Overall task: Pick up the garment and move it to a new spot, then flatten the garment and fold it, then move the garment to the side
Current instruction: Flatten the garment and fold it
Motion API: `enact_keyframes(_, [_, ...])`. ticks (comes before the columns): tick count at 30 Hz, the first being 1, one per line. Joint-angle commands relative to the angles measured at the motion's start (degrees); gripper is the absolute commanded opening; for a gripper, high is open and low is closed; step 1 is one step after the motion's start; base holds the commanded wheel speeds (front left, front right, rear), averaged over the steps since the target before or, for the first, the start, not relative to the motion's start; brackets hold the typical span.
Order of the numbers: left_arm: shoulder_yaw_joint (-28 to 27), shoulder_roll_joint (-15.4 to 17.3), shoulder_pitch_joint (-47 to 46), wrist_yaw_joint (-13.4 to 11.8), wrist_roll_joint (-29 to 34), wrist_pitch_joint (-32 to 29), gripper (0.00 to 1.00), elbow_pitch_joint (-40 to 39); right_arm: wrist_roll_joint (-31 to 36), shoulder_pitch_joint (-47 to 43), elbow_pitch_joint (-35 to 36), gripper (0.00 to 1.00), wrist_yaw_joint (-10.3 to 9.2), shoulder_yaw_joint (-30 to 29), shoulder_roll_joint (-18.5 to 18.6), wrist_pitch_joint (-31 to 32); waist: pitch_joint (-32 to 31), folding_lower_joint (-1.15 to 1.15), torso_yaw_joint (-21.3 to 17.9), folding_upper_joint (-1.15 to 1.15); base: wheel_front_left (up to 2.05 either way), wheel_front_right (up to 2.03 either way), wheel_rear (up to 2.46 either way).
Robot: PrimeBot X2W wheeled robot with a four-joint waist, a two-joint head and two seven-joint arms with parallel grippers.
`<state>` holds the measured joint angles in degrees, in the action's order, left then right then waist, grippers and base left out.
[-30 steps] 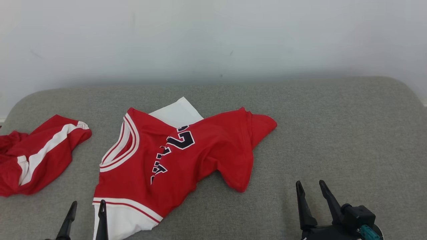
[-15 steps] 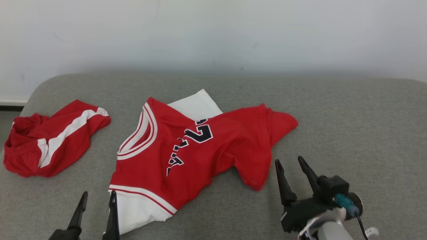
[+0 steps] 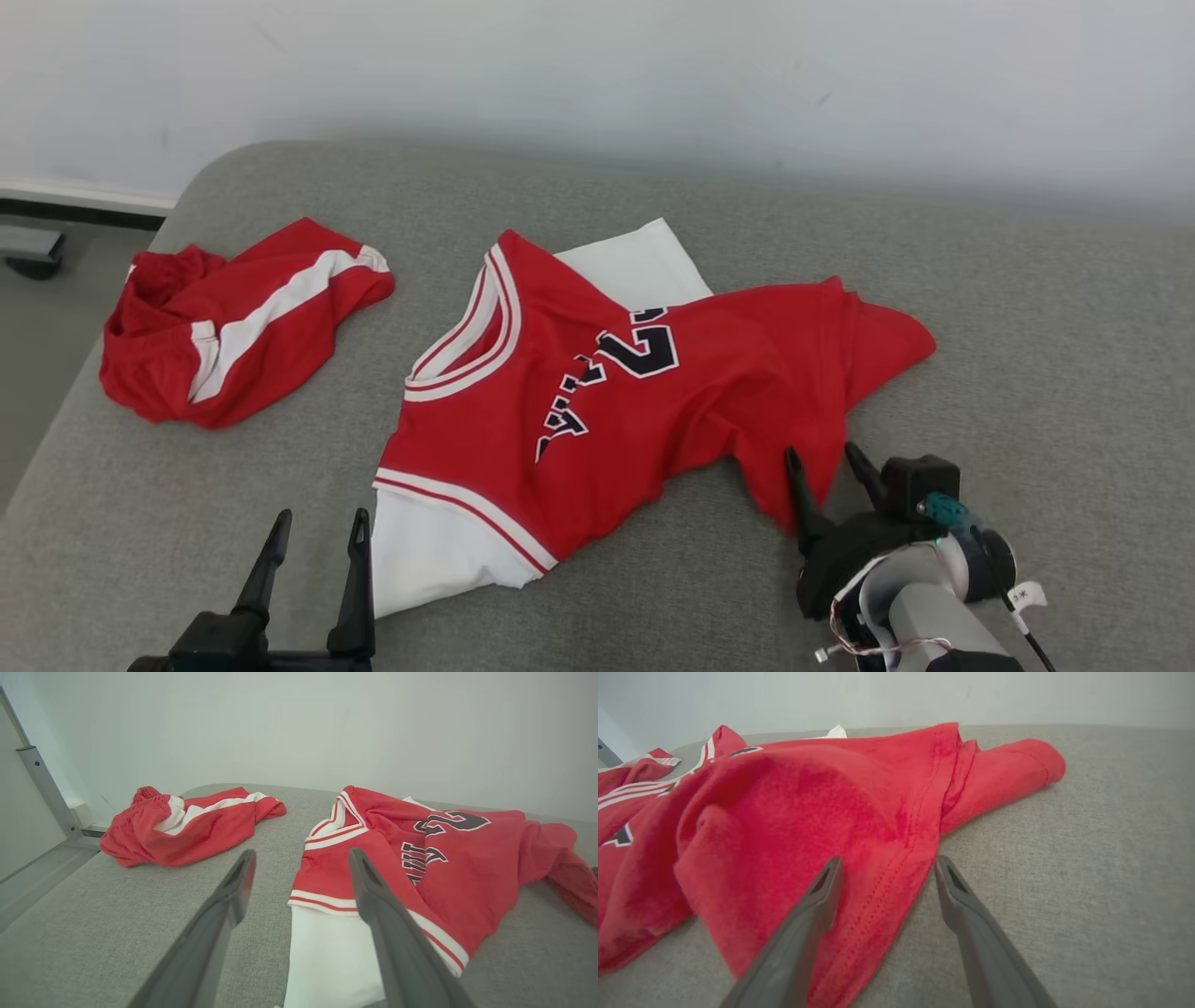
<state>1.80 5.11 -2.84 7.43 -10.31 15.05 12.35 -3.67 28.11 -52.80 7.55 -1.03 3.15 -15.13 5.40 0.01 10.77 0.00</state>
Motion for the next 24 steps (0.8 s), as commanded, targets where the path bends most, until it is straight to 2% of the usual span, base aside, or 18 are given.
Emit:
enact_keyframes(1, [0.0,0.3,-0.7,0.1,-0.3,0.2,1.00,0.1,-0.3,0.3,-0.9,1.00,-0.13,-0.2,0.0,0.0,0.6,-0.01,0.9,0.00,0.00,0.00,0.00])
enact_keyframes(5, [-0.2,0.3,-0.7,0.0,-0.4,0.2,1.00,0.4,-1.7,1.4,-6.7,1.00,-0.13,-0.6,-0.1,0.0,0.3,-0.01,1.3,0.00,0.00,0.00,0.00])
enact_keyframes(6, [-0.3,0.3,-0.6,0.0,-0.4,0.2,1.00,0.5,-2.3,1.3,-7.5,0.51,-0.13,-0.2,-0.2,0.0,0.2,-0.01,1.2,0.00,0.00,0.00,0.00])
enact_keyframes(7, [-0.3,0.3,-0.5,0.0,-0.5,0.2,1.00,0.5,-2.6,1.4,-7.7,0.28,-0.13,0.3,-0.3,0.0,0.1,-0.01,1.1,0.00,0.00,0.00,0.00])
enact_keyframes(8, [-0.3,0.3,-0.4,0.0,-0.4,0.2,1.00,0.5,-3.0,1.6,-7.8,0.00,-0.13,0.8,-0.3,0.0,0.0,-0.01,1.0,0.00,0.00,0.00,0.00])
enact_keyframes(16, [-1.3,0.6,0.8,0.0,-0.3,0.2,1.00,0.8,-5.5,-0.8,-0.7,0.00,-0.13,1.2,-0.1,0.0,-1.8,-0.01,-2.0,0.00,0.00,0.00,0.00])
enact_keyframes(24, [-2.4,0.3,2.1,0.0,-0.1,0.2,1.00,0.7,-7.3,-6.3,10.2,0.00,-0.13,-1.4,4.2,0.0,-3.3,-0.01,-6.2,0.00,0.00,0.00,0.00])
